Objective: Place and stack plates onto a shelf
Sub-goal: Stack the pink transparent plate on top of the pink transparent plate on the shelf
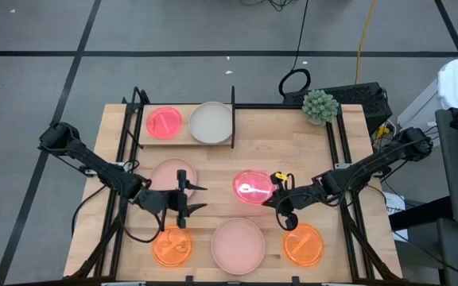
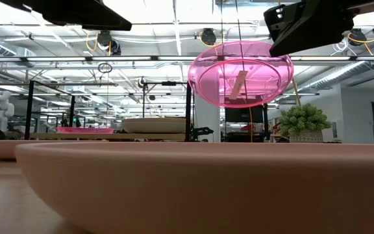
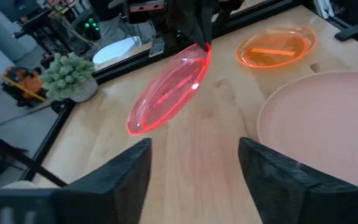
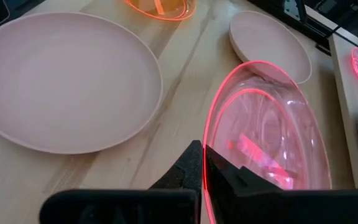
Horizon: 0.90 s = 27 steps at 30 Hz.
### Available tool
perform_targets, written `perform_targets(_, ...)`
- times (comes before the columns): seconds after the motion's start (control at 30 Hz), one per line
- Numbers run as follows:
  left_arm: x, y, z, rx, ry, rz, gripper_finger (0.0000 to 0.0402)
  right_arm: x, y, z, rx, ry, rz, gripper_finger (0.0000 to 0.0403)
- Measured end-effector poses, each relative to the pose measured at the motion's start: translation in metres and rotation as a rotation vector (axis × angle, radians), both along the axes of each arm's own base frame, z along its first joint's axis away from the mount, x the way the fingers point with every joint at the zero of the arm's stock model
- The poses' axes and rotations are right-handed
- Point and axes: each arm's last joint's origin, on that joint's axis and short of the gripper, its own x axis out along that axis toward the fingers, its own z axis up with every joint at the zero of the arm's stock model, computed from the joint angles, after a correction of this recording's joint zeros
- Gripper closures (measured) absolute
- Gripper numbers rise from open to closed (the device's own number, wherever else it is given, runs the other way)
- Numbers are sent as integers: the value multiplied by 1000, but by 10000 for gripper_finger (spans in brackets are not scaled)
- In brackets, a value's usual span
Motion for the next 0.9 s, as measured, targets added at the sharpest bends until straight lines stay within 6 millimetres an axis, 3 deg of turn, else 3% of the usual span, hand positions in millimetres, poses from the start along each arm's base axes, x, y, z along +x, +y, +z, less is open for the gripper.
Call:
perform_targets(0.33, 2, -3, -3, 60, 26, -98, 133, 16, 11, -10, 67, -34, 115, 403)
perform_targets(0.67, 20, -8, -30, 168, 84, -176, 134, 25, 14, -12, 106, -86, 188, 403)
perform_targets(0.9, 35, -9, -41, 191, 43, -253, 180, 25, 15, -10, 180, -84, 236, 403)
